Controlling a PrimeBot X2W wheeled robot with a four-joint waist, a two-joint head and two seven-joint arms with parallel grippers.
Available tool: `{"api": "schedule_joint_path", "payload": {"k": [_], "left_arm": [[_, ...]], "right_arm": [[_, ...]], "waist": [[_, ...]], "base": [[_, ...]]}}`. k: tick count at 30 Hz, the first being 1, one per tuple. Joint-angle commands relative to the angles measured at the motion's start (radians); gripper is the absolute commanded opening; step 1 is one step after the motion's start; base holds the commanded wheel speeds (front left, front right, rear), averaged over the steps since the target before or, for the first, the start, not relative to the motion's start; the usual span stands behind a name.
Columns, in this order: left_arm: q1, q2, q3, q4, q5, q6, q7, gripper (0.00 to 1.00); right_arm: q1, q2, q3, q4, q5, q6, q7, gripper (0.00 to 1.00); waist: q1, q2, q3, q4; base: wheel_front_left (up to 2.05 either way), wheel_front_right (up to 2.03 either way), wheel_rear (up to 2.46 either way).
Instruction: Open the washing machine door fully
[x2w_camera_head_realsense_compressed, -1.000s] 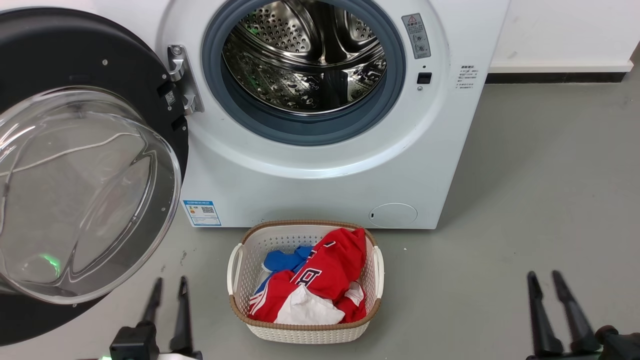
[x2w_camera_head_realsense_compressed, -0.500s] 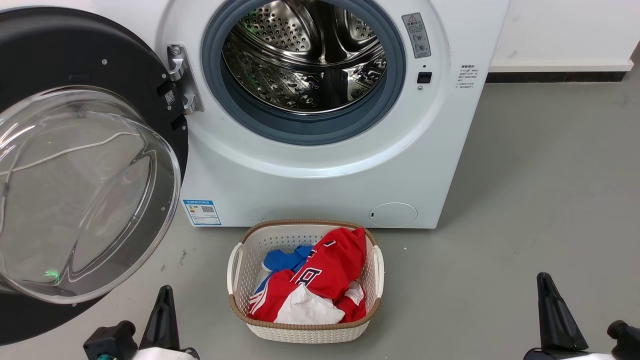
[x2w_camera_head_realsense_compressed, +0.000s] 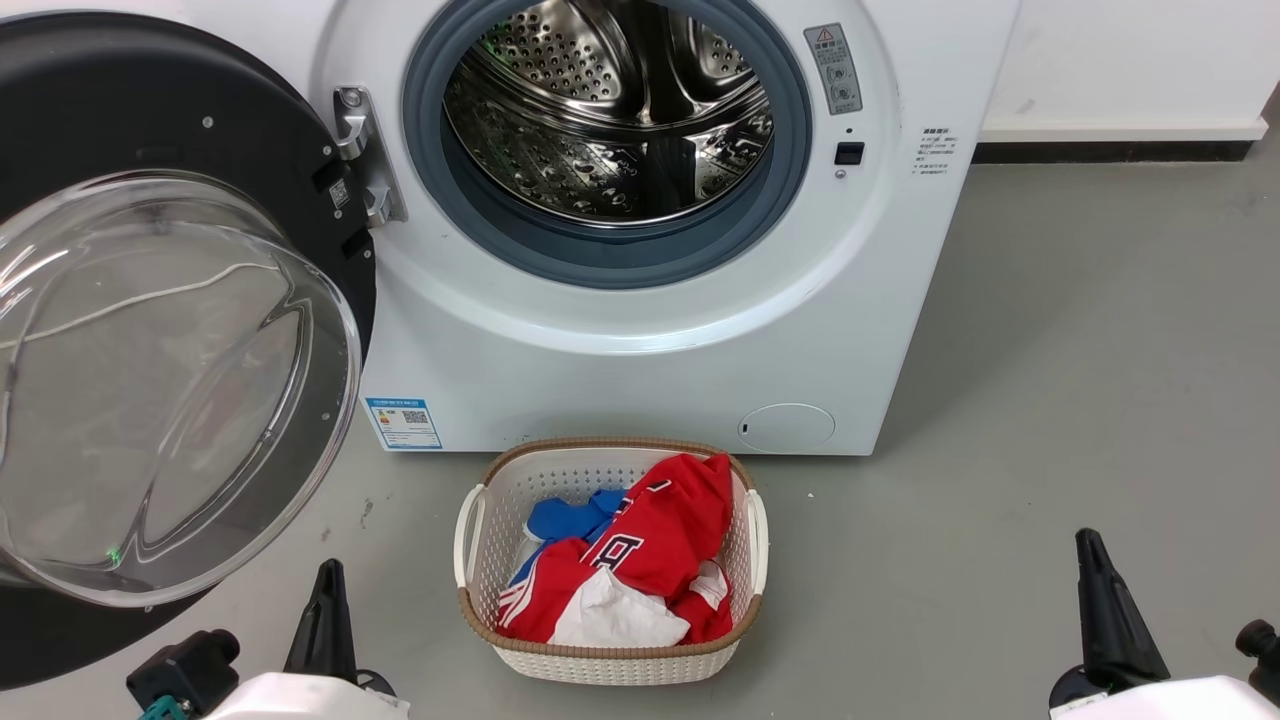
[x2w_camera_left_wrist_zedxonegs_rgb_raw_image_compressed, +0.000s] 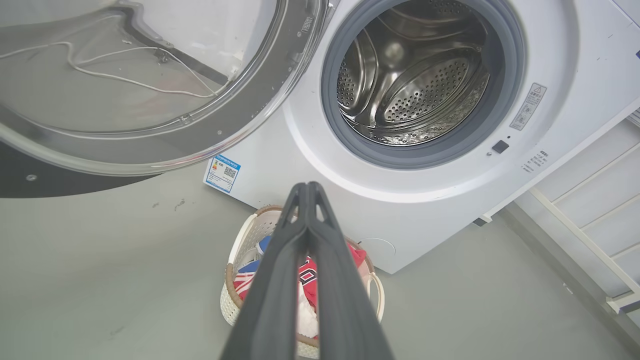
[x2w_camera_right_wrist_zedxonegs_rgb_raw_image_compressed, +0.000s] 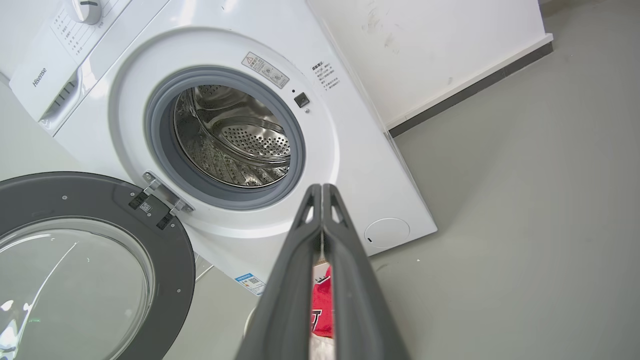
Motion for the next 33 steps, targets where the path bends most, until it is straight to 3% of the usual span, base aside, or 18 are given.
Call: {"api": "schedule_joint_path", "payload": {"k": [1, 33], "left_arm": [[-0.03, 0.002, 0.004, -0.009, -0.042, -0.007, 0.008, 0.0], [-0.096, 0.003, 0.024, 0.031, -0.486, -0.046, 0.114, 0.0]], "right_arm": [[-0.03, -0.01, 0.001, -0.004, 0.043, 0.0, 0.008, 0.0], [-0.12, -0.019, -0.006, 0.078, 0.474, 0.0, 0.106, 0.0]], "waist": [[0.0, 0.0, 0.0, 0.0], [0.0, 0.0, 0.005, -0.001]], "base": [[0.0, 0.0, 0.0], [0.0, 0.0, 0.0]]}}
